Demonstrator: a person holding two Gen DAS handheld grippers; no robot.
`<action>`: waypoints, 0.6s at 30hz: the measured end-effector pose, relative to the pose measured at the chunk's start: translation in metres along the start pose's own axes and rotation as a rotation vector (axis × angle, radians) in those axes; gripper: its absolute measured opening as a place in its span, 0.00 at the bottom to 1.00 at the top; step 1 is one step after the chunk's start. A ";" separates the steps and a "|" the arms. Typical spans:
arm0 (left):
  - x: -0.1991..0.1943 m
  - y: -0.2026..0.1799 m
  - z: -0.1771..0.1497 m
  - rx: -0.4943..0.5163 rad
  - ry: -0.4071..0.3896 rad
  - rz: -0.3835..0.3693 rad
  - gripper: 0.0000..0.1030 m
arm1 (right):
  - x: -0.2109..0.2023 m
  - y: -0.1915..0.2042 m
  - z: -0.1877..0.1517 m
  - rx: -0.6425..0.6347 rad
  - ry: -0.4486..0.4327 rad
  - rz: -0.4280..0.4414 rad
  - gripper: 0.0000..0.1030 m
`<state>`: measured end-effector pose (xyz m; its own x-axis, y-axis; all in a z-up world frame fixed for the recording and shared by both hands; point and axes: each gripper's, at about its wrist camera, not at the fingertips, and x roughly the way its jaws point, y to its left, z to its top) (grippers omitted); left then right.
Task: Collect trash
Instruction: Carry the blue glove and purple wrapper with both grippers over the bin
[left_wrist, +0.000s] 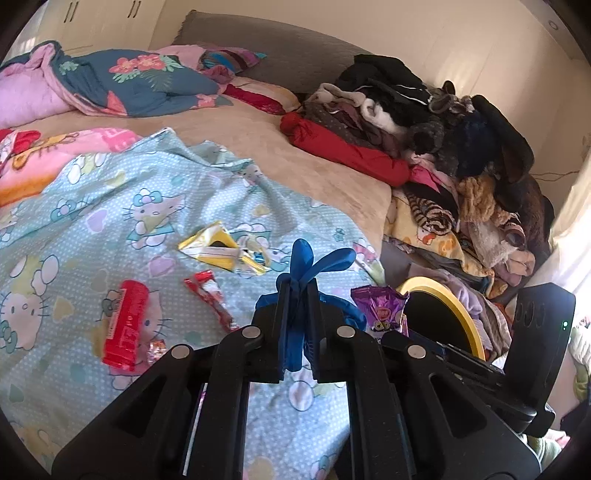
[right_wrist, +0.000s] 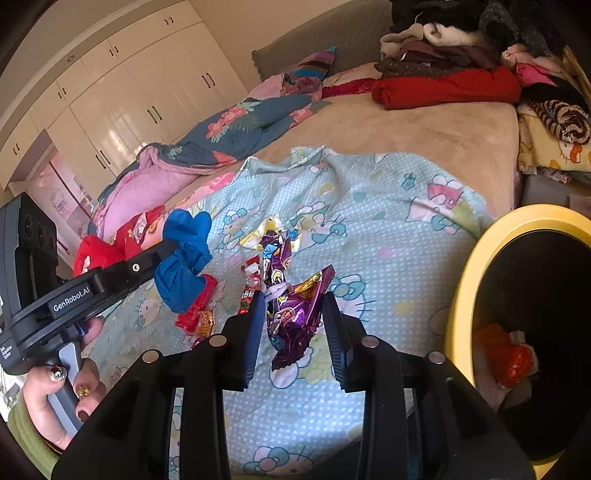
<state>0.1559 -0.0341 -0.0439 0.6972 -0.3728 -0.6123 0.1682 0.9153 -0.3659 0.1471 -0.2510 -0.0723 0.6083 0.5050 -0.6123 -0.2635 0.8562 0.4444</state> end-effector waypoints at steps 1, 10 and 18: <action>0.000 -0.004 0.000 0.007 -0.001 -0.003 0.04 | -0.003 -0.002 0.001 0.002 -0.005 -0.003 0.30; -0.003 -0.031 0.001 0.050 -0.005 -0.034 0.04 | -0.024 -0.018 0.004 0.023 -0.045 -0.021 0.30; -0.001 -0.048 -0.001 0.076 0.011 -0.060 0.04 | -0.042 -0.034 0.005 0.048 -0.074 -0.043 0.30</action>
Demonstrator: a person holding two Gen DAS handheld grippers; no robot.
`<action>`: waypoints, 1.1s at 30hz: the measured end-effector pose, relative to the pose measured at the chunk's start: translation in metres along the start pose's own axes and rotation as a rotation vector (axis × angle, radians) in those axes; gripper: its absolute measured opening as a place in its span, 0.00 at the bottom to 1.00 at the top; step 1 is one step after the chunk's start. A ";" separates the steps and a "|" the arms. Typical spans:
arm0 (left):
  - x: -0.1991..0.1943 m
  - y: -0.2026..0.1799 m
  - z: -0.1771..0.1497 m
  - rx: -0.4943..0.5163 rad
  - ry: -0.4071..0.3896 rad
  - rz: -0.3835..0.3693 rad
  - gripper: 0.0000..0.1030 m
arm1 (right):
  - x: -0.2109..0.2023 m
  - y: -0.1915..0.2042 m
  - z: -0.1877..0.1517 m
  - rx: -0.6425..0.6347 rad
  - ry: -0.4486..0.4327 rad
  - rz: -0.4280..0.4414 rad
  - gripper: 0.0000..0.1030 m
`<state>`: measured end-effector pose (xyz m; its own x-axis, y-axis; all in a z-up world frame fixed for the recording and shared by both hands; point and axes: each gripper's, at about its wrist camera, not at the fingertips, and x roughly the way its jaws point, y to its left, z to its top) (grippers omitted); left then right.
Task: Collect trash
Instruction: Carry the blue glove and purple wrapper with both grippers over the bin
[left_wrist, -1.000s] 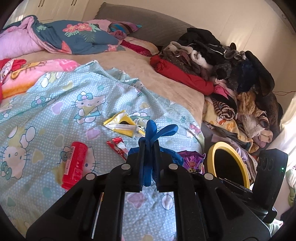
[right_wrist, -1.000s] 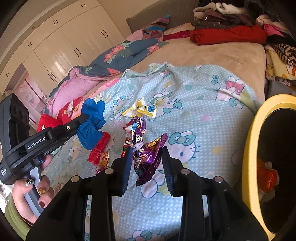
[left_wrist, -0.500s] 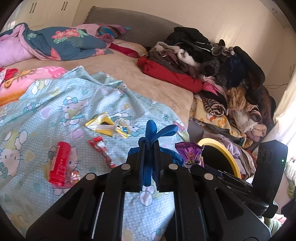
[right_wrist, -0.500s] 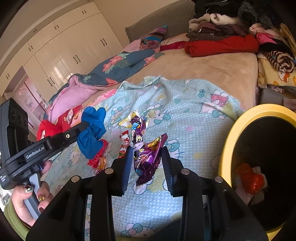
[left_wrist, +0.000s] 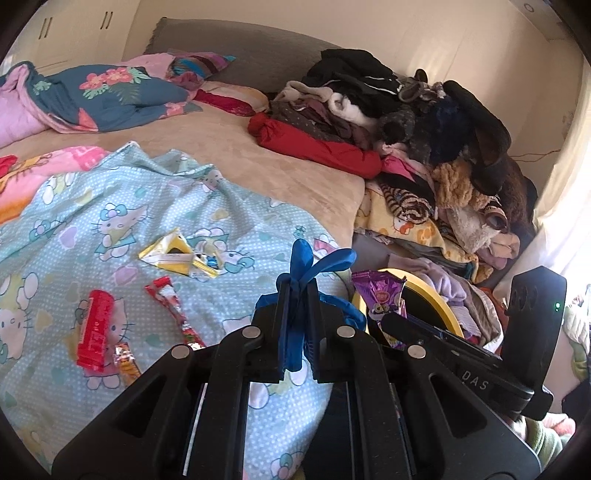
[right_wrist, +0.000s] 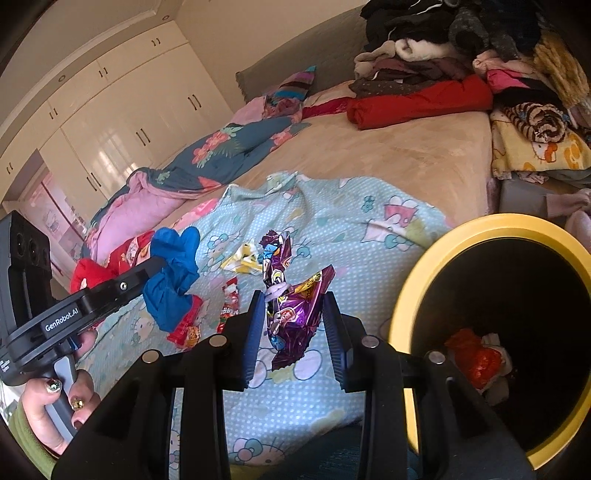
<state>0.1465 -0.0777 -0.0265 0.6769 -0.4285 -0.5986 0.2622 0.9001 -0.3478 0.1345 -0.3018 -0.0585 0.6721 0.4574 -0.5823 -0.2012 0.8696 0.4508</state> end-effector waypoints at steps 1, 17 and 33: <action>0.001 -0.002 0.000 0.004 0.001 -0.002 0.04 | -0.002 -0.002 0.000 0.004 -0.004 -0.004 0.30; 0.014 -0.042 -0.007 0.086 0.035 -0.051 0.04 | -0.034 -0.040 0.003 0.057 -0.055 -0.077 0.30; 0.032 -0.089 -0.015 0.166 0.071 -0.118 0.04 | -0.067 -0.089 0.004 0.127 -0.107 -0.170 0.30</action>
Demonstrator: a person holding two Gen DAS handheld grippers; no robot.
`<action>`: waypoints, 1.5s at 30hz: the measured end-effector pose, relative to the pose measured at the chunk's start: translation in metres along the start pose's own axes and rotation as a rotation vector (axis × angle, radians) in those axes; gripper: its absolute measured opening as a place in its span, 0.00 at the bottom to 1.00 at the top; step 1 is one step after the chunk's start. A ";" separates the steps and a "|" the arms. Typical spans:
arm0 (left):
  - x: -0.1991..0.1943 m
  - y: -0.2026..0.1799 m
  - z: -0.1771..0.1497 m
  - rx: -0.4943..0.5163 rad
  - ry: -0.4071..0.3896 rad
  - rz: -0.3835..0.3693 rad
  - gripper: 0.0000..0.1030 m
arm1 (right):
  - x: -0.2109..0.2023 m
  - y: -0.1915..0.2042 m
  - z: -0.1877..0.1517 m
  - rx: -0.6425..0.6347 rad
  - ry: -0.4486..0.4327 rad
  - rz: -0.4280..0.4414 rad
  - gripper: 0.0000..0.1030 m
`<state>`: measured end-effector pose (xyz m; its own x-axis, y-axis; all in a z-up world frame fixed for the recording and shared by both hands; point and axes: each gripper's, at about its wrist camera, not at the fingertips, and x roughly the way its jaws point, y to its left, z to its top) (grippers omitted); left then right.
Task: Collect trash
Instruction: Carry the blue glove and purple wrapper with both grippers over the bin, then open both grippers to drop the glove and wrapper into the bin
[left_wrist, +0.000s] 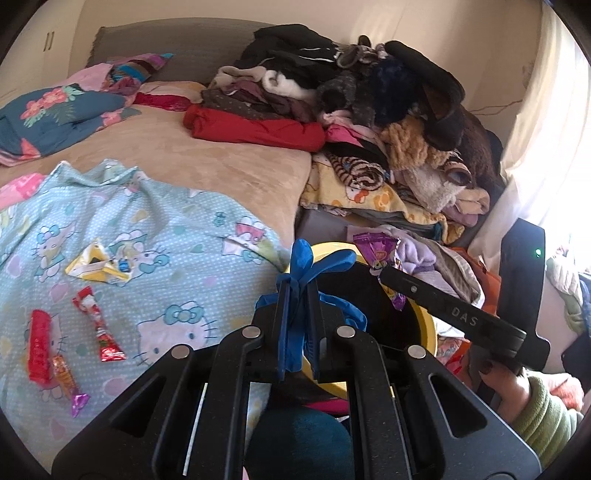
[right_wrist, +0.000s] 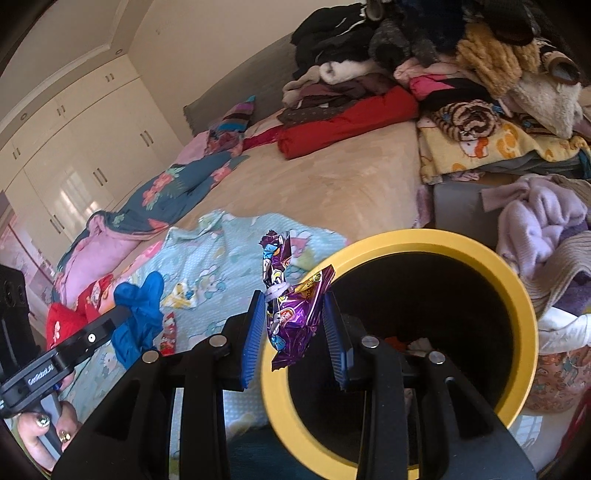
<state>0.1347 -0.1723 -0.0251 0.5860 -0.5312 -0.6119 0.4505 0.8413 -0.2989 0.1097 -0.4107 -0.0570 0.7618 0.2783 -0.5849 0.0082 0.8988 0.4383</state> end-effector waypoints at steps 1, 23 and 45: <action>0.001 -0.003 0.000 0.004 0.002 -0.003 0.04 | -0.001 -0.003 0.001 0.005 -0.002 -0.005 0.30; 0.040 -0.046 -0.015 0.105 0.075 -0.068 0.04 | -0.008 -0.057 0.002 0.098 -0.017 -0.105 0.30; 0.096 -0.062 -0.032 0.123 0.178 -0.108 0.04 | 0.003 -0.097 -0.007 0.172 0.034 -0.161 0.32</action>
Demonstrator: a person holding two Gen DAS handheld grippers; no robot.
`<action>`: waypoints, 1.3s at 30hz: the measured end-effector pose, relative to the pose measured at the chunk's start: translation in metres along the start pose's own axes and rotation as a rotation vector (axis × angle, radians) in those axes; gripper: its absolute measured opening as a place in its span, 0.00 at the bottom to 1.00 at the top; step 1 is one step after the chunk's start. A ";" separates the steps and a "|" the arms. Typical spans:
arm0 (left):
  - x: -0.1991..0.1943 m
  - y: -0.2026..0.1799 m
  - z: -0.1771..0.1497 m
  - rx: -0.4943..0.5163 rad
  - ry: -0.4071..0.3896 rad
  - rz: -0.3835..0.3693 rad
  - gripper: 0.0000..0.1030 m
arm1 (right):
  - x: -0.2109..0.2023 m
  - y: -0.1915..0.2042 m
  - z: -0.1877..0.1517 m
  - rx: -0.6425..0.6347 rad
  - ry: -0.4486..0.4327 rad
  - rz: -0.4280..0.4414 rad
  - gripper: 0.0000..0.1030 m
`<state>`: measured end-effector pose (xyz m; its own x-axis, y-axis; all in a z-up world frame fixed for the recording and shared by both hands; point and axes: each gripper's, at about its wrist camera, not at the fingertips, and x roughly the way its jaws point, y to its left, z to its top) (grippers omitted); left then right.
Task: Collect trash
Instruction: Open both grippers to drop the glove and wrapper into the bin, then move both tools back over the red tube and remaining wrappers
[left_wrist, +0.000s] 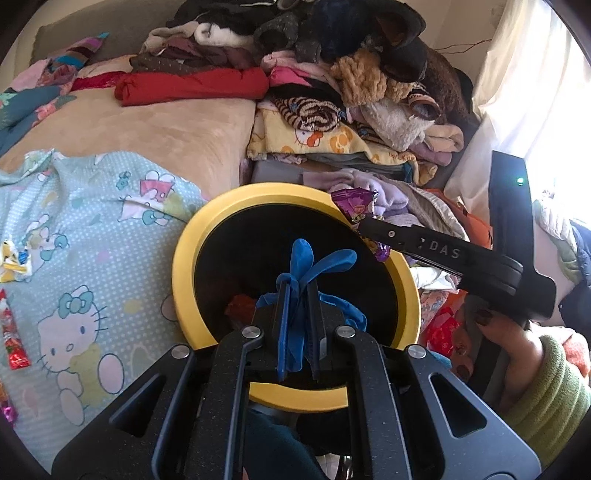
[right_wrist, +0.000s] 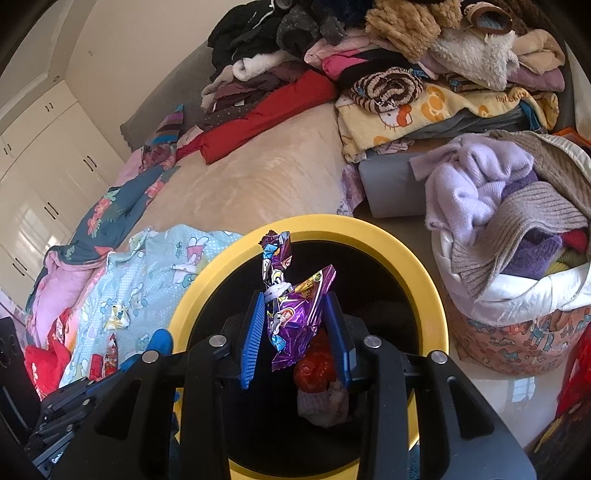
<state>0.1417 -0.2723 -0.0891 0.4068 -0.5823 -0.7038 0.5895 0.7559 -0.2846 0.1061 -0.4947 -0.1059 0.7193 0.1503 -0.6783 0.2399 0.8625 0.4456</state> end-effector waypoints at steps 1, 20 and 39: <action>0.003 0.001 0.000 -0.003 0.005 0.001 0.04 | 0.001 -0.001 0.000 0.002 0.002 0.000 0.32; 0.033 0.014 0.003 -0.033 0.062 0.038 0.16 | 0.008 -0.009 0.000 0.038 0.020 0.001 0.42; -0.036 0.028 0.002 -0.061 -0.079 0.192 0.90 | -0.009 0.022 0.000 -0.012 -0.040 -0.009 0.74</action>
<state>0.1447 -0.2304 -0.0706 0.5628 -0.4457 -0.6961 0.4537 0.8705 -0.1906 0.1054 -0.4770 -0.0900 0.7429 0.1231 -0.6580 0.2387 0.8697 0.4320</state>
